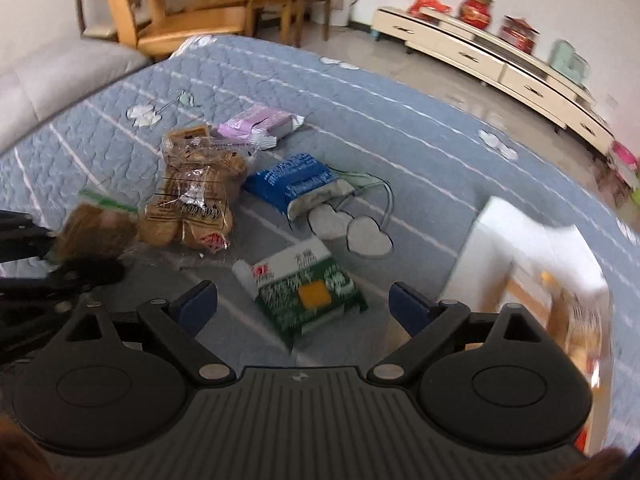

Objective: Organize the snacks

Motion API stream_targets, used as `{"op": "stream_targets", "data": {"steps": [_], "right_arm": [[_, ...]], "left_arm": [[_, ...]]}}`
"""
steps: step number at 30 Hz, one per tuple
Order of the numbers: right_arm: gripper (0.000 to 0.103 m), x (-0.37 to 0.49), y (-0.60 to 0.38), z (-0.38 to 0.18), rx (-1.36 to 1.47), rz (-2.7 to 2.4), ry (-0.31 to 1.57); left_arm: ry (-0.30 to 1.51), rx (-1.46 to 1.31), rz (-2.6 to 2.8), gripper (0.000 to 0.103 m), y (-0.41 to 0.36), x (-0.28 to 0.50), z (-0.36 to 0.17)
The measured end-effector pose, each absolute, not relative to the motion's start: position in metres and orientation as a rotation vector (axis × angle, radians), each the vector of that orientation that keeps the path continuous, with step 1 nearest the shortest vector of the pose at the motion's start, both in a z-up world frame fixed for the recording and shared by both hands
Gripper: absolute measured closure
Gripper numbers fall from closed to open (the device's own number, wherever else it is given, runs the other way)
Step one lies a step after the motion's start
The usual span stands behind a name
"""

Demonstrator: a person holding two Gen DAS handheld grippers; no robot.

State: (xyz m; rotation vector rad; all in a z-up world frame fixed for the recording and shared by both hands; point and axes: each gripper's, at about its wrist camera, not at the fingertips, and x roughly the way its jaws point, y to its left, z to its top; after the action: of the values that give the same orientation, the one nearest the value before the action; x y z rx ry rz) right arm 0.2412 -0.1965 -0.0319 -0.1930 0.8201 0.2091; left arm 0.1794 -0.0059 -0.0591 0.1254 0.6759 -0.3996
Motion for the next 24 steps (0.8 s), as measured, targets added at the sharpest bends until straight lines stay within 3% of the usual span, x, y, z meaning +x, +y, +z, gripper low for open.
{"op": "stream_targets", "data": {"steps": [3, 4, 5, 6, 7, 8, 10, 13, 18, 20, 23, 24], "right_arm": [[0.000, 0.257, -0.193, -0.038, -0.215, 0.221, 0.865], [0.003, 0.262, -0.194, -0.040, -0.209, 0.228, 0.885], [0.015, 0.265, -0.194, -0.042, -0.201, 0.227, 0.897], [0.018, 0.263, -0.198, -0.045, -0.199, 0.212, 0.893], [0.023, 0.261, -0.198, -0.045, -0.191, 0.212, 0.882], [0.033, 0.259, -0.200, -0.046, -0.181, 0.218, 0.878], [0.040, 0.252, -0.201, -0.045, -0.178, 0.219, 0.867], [0.041, 0.238, -0.201, -0.046, -0.154, 0.229, 0.864], [0.042, 0.212, -0.193, -0.045, -0.141, 0.231, 0.835], [0.042, 0.201, -0.193, -0.040, -0.134, 0.223, 0.805], [0.042, 0.183, -0.197, -0.028, -0.114, 0.208, 0.760], [0.042, 0.177, -0.198, -0.024, -0.103, 0.202, 0.746]], "left_arm": [[0.663, 0.143, -0.417, 0.053, -0.005, 0.178, -0.060], [0.660, 0.145, -0.422, 0.052, -0.006, 0.178, -0.060], [0.656, 0.146, -0.422, 0.052, -0.007, 0.179, -0.060], [0.651, 0.143, -0.424, 0.045, -0.008, 0.179, -0.060], [0.649, 0.137, -0.432, 0.031, -0.009, 0.179, -0.059], [0.647, 0.127, -0.449, 0.024, -0.011, 0.179, -0.058], [0.627, 0.115, -0.488, 0.007, -0.014, 0.175, -0.055], [0.601, 0.111, -0.554, 0.001, -0.018, 0.166, -0.050], [0.636, 0.144, -0.553, 0.002, -0.032, 0.168, -0.056], [0.656, 0.143, -0.543, 0.006, -0.036, 0.174, -0.061], [0.673, 0.139, -0.556, 0.024, -0.043, 0.181, -0.065], [0.676, 0.154, -0.563, 0.038, -0.045, 0.182, -0.067]]}}
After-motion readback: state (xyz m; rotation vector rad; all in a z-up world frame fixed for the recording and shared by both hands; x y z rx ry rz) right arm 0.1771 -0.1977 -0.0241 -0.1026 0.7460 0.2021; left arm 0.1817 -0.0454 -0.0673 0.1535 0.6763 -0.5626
